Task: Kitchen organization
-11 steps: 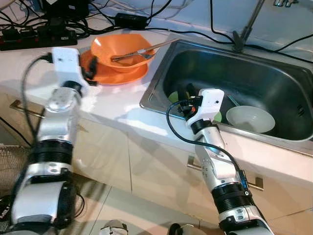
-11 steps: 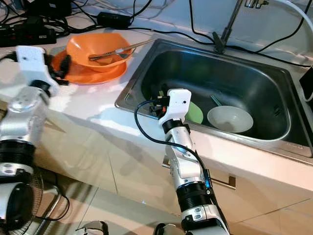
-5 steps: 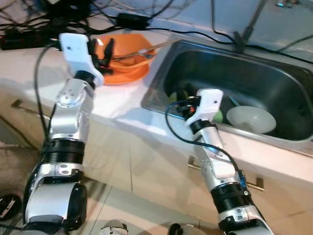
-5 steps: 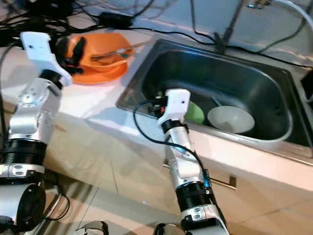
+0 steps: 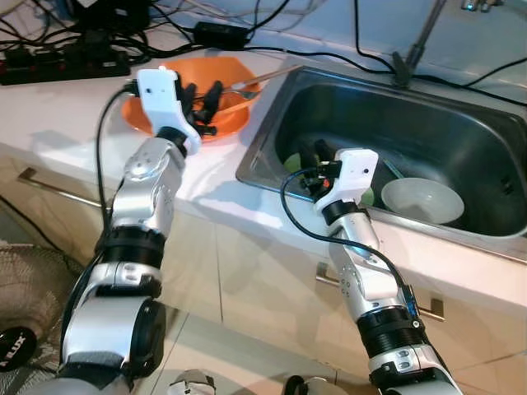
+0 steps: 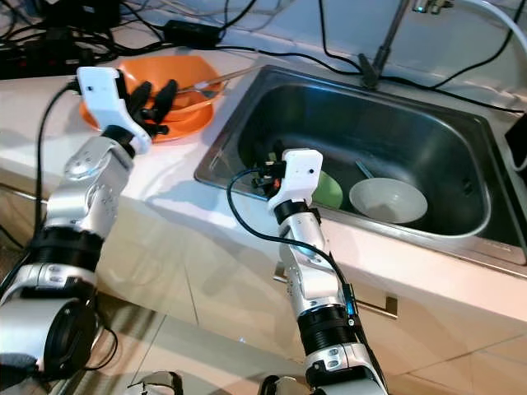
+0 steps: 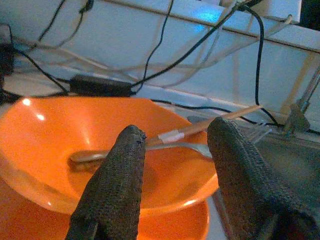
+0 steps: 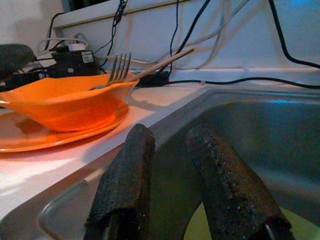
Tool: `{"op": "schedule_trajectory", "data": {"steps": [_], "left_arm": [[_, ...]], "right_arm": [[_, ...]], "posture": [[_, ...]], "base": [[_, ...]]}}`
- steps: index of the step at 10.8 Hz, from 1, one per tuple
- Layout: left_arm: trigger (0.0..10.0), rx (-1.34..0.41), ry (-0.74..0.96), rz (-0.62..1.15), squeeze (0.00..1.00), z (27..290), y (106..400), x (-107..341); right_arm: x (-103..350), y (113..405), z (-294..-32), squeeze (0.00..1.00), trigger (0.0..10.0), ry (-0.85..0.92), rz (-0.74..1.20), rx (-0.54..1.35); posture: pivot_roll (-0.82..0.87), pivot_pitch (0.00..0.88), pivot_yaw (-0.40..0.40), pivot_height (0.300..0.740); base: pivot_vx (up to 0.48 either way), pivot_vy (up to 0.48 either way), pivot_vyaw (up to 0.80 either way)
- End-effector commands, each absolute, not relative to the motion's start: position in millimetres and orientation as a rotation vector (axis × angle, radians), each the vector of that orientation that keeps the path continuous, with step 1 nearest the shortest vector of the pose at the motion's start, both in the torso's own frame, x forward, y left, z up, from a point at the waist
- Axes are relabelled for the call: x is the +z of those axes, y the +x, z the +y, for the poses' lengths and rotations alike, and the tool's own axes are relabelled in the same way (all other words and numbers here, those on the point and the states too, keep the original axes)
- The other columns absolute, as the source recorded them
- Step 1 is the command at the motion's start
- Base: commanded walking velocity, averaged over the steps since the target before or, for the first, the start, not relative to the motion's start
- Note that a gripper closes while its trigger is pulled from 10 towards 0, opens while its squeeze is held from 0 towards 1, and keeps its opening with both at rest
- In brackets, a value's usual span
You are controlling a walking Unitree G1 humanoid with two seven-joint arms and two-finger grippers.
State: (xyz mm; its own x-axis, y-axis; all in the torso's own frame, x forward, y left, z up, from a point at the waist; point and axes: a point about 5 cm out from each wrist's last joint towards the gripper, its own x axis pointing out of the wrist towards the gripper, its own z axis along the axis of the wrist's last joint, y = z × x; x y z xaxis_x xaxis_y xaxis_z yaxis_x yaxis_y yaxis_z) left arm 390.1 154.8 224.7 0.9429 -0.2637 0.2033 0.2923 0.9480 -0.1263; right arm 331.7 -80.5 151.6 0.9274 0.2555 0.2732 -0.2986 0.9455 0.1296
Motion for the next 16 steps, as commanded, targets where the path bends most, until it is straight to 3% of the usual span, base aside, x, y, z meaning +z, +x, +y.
{"op": "schedule_trajectory", "data": {"steps": [1, 8, 10, 12, 16], "left_arm": [[10.0, -0.296, -0.175, -0.159, 0.0, 152.9, 391.3, 221.5], [10.0, -0.124, -0.179, -0.137, 0.0, 200.0, 386.3, 218.1], [10.0, -0.1, -0.049, -0.183, 0.0, 201.4, 383.7, 226.0], [10.0, -0.177, 0.034, -0.379, 0.0, 174.0, 379.8, 258.9], [10.0, -0.361, -0.119, -0.218, 0.0, 127.1, 396.8, 232.3]], "right_arm": [[150.6, 331.3, -83.7, 0.0, 10.0, 0.163, -0.259, 0.273], [150.2, 331.8, -81.1, 0.0, 10.0, 0.166, -0.256, 0.283], [150.0, 331.9, -81.6, 0.0, 10.0, 0.166, -0.255, 0.282], [149.4, 331.6, -81.0, 0.0, 10.0, 0.168, -0.254, 0.281], [149.2, 331.9, -83.8, 0.0, 10.0, 0.165, -0.254, 0.268]], "posture": [[0.1, 0.06, -0.043, 0.74], [0.11, 0.061, -0.051, 0.74], [0.12, 0.067, -0.053, 0.74], [0.12, 0.069, -0.054, 0.74], [0.1, 0.073, -0.043, 0.74]], "base": [[0.0, 0.0, 0.0], [0.0, 0.0, 0.0], [0.0, 0.0, 0.0], [0.0, 0.0, 0.0], [0.0, 0.0, 0.0]]}}
